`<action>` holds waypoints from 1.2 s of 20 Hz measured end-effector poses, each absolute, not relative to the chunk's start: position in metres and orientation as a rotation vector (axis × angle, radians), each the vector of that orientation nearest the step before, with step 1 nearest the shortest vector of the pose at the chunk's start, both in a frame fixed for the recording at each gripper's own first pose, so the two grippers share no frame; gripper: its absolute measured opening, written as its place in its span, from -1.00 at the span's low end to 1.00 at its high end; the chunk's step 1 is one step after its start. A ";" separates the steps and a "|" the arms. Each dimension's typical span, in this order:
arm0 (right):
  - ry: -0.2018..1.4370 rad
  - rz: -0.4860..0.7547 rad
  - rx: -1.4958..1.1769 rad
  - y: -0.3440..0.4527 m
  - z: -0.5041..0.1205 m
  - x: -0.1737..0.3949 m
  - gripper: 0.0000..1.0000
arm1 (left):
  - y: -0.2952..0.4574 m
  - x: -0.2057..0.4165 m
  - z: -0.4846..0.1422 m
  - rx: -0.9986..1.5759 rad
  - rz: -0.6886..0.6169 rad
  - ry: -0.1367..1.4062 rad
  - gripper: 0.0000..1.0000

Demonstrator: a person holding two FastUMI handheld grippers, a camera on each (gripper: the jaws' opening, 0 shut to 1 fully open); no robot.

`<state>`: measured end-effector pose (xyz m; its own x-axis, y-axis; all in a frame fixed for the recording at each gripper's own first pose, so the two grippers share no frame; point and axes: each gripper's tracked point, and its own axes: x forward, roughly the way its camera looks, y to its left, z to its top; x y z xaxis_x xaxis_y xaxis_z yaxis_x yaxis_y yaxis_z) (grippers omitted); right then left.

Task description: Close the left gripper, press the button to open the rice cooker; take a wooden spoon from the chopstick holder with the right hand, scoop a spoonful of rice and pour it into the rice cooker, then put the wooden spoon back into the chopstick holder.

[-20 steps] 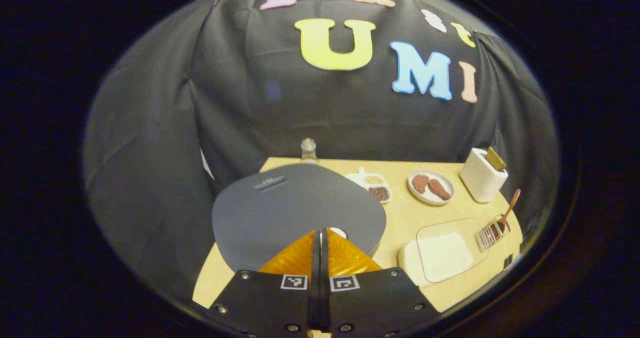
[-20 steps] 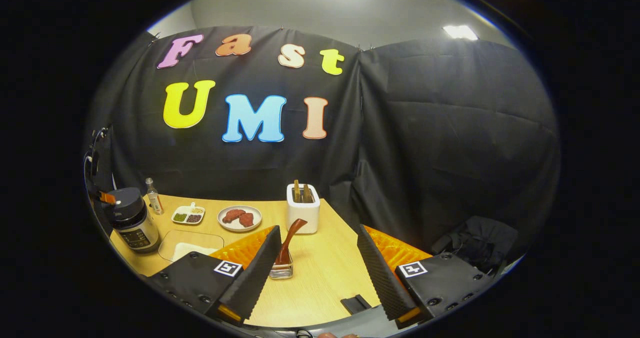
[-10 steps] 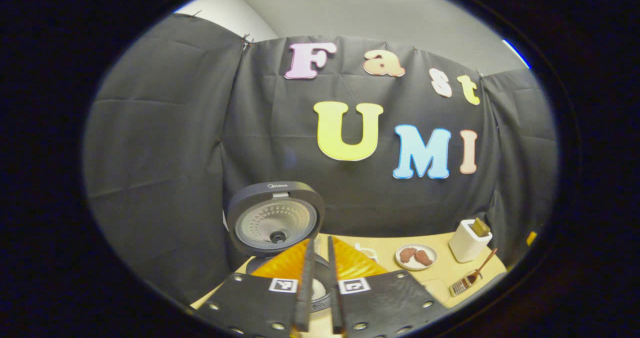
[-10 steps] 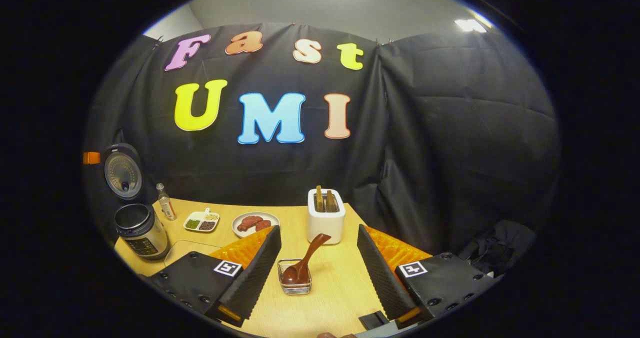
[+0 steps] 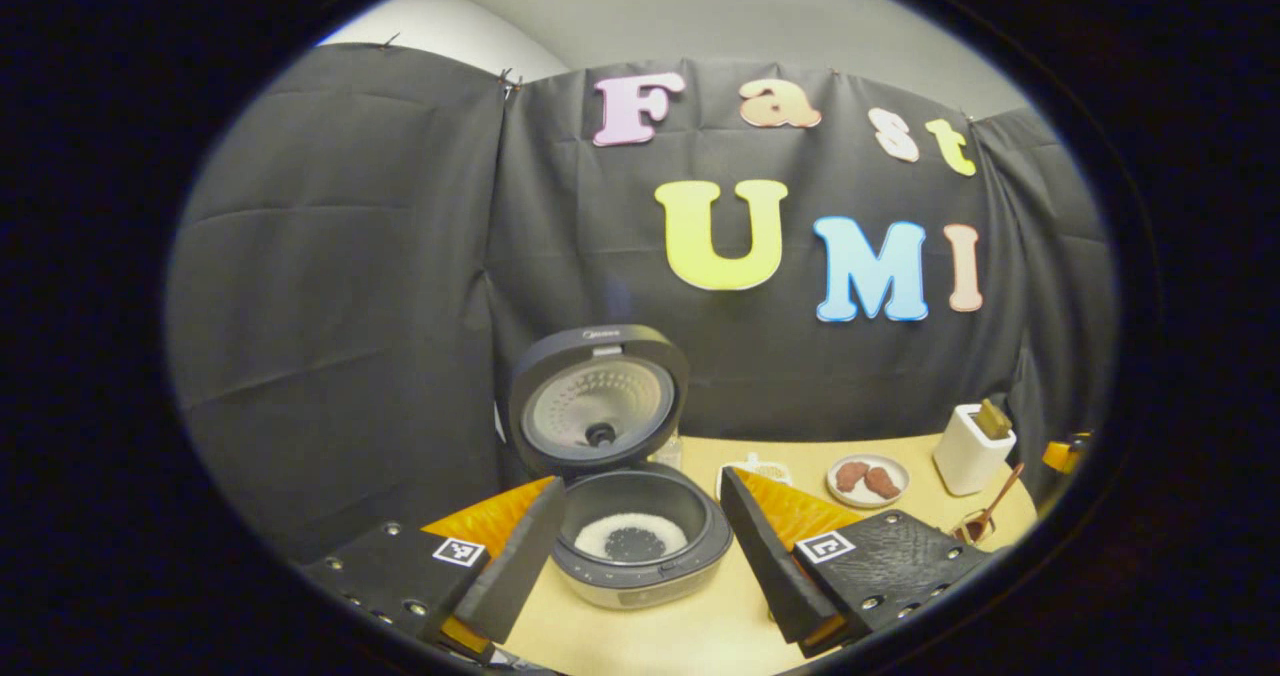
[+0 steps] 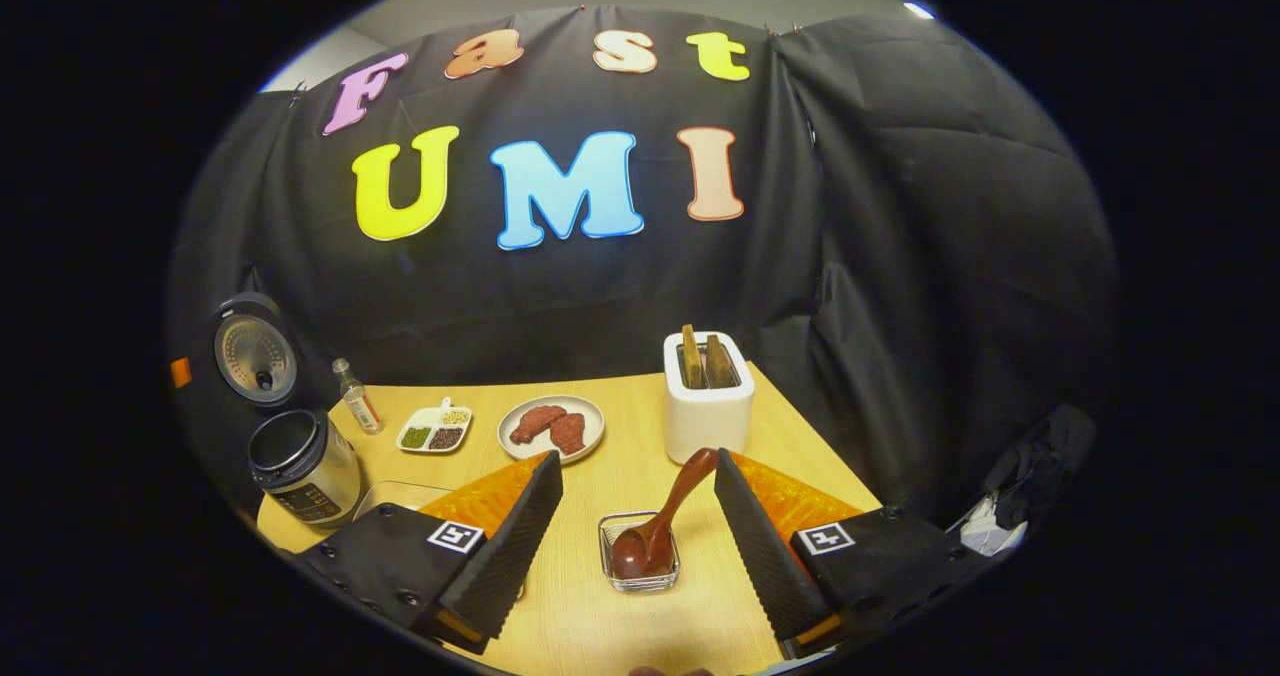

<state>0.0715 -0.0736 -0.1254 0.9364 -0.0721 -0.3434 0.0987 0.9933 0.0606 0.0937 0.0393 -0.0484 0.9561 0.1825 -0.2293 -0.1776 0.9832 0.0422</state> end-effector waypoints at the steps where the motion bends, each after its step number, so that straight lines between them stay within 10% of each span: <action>1: 0.369 -0.090 0.088 -0.075 -0.134 0.077 0.95 | 0.040 0.089 -0.054 0.019 0.195 0.254 0.96; 24: 0.690 -0.056 0.333 -0.099 -0.281 0.187 0.96 | -0.007 0.042 -0.093 0.078 0.330 0.401 0.93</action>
